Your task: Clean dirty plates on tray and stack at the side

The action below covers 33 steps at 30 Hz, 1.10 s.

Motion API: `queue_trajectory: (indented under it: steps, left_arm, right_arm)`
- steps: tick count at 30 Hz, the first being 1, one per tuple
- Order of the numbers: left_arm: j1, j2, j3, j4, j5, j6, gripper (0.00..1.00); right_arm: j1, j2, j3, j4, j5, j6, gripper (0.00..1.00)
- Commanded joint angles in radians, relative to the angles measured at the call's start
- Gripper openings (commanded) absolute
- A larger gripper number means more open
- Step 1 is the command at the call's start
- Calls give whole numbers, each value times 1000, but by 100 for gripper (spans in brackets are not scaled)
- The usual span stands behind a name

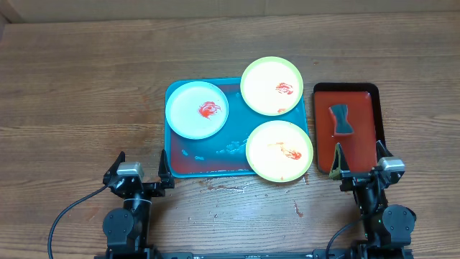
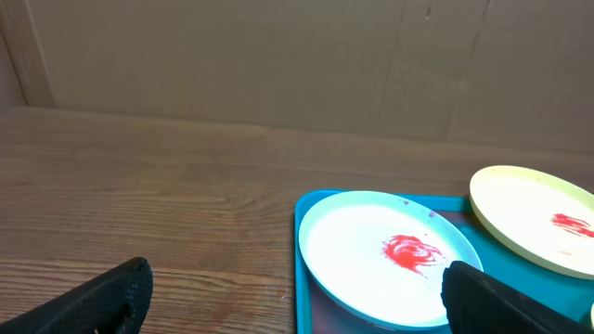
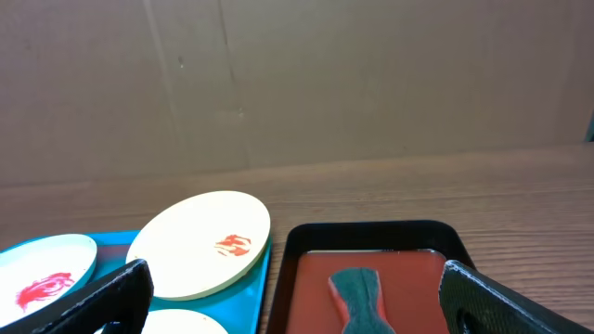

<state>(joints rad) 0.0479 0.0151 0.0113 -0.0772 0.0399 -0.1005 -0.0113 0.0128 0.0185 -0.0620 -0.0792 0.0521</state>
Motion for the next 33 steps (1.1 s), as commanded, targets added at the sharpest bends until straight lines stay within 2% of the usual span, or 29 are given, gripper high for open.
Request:
queue_trajectory:
  steps: [1,17,23,28,33]
  left_arm:
    - [6,-11,-6,14,-4,8,100]
    - [6,-11,5,20,27,-4,100]
    - [6,8,111,6,8,-3,99]
    - [6,151,286,-22,-36,63,100]
    - [5,408,536,-161,-16,76,100]
  right_arm:
    - [5,-10,-11,4,-5,9,100]
    - [5,-10,-8,59,-5,32,100]
    - [5,-3,85,55,-28,31,100]
    - [5,55,223,-11,-27,31,100]
    - [5,195,426,-155,-27,31,100]
